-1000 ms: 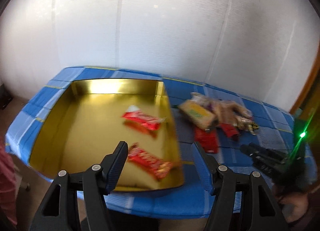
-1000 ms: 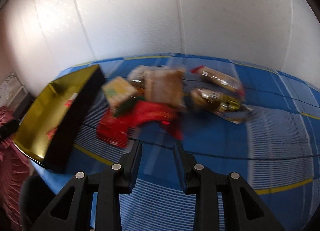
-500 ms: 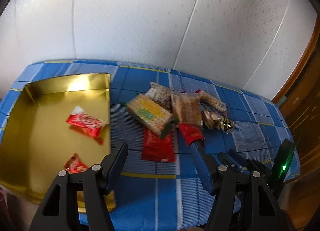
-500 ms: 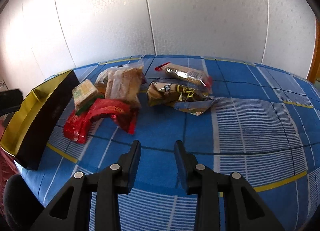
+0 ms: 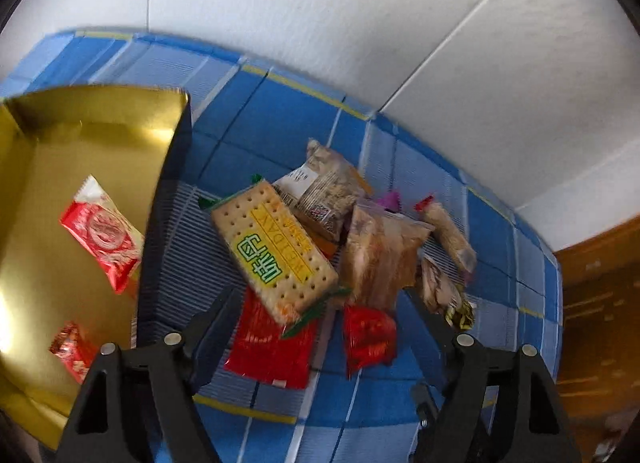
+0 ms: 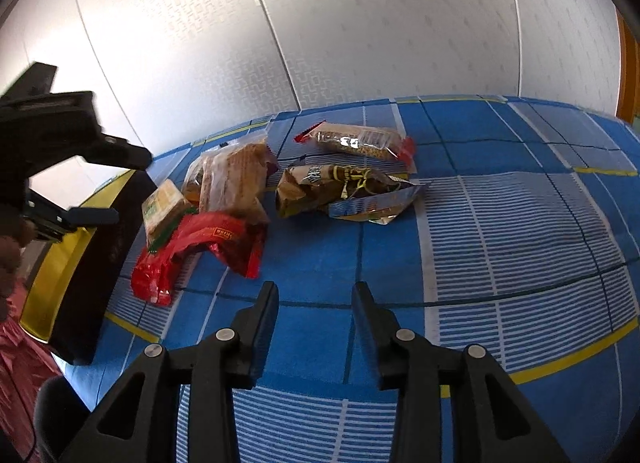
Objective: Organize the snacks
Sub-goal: 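Grasp the WEIDAN cracker pack with the left gripper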
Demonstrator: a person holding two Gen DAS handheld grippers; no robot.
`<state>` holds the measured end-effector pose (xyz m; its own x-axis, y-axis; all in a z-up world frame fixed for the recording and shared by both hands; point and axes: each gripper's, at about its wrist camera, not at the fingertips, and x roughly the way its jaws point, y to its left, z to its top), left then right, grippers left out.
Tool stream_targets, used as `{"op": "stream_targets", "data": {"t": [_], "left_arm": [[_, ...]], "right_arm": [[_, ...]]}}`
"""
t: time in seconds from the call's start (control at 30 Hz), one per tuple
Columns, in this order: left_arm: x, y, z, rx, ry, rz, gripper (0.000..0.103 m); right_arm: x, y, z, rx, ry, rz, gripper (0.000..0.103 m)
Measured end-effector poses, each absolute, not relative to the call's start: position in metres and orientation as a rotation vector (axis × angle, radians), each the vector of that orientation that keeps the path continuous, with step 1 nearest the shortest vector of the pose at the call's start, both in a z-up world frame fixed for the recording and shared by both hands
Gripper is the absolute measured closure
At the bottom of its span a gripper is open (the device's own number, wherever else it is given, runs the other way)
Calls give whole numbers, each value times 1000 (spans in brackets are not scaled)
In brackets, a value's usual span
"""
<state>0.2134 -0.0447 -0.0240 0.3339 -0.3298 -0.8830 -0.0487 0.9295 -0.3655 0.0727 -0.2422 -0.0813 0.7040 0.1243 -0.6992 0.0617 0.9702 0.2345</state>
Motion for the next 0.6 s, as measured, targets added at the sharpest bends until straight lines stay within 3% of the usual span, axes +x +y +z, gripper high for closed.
{"op": "stream_targets", "data": {"t": [0.37,0.6], "left_arm": [[241,-52,-49,-333,1270,-74,24],[247,-44,-58,-321,1262,-7,41]], "right_arm": [[76,-249,-83,321,802,63,64],[77,-252,-83,335,803,68,64]]}}
